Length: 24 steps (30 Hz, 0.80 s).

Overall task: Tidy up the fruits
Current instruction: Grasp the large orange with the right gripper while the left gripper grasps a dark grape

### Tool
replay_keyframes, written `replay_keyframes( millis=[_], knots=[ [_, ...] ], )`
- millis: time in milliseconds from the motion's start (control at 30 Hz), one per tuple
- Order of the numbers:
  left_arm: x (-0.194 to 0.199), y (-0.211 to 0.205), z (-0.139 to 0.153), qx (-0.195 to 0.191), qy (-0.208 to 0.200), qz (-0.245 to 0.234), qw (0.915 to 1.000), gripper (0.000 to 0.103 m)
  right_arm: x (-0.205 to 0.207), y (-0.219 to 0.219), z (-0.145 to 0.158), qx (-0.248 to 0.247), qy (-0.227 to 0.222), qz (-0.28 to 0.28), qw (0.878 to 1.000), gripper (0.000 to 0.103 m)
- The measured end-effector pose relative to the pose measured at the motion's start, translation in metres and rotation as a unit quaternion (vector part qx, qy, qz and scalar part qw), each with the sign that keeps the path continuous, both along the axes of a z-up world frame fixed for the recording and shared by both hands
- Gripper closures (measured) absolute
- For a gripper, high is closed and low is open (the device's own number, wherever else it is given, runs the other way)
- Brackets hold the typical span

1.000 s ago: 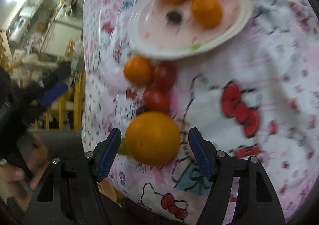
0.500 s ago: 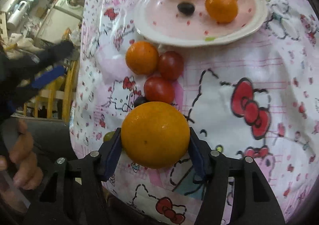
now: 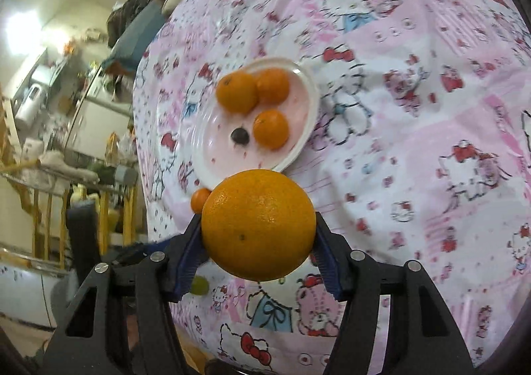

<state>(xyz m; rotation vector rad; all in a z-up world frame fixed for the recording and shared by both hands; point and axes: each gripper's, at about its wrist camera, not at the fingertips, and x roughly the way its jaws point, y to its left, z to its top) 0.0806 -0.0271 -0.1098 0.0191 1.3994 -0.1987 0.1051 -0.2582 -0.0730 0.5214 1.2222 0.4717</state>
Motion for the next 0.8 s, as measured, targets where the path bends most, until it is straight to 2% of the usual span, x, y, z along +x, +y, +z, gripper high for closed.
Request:
replay_keyframes(
  millis=[133, 300, 500, 800],
  knots=[
    [0.000, -0.018, -0.010, 0.027, 0.004, -0.032, 0.9991, 0.064, 0.001, -0.013, 0.002, 0.001, -0.002, -0.012, 1.000, 0.039],
    [0.001, -0.029, -0.018, 0.054, 0.007, -0.041, 0.9977, 0.085, -0.001, -0.024, 0.004, -0.001, -0.005, -0.021, 1.000, 0.039],
    [0.001, -0.030, -0.018, 0.048, 0.009, -0.034, 0.9982, 0.086, -0.001, -0.025, 0.004, -0.004, -0.007, -0.023, 1.000, 0.039],
    [0.000, -0.008, 0.003, 0.017, -0.005, -0.004, 0.9998, 0.086, -0.001, -0.020, 0.005, -0.015, -0.011, -0.016, 1.000, 0.039]
  ],
)
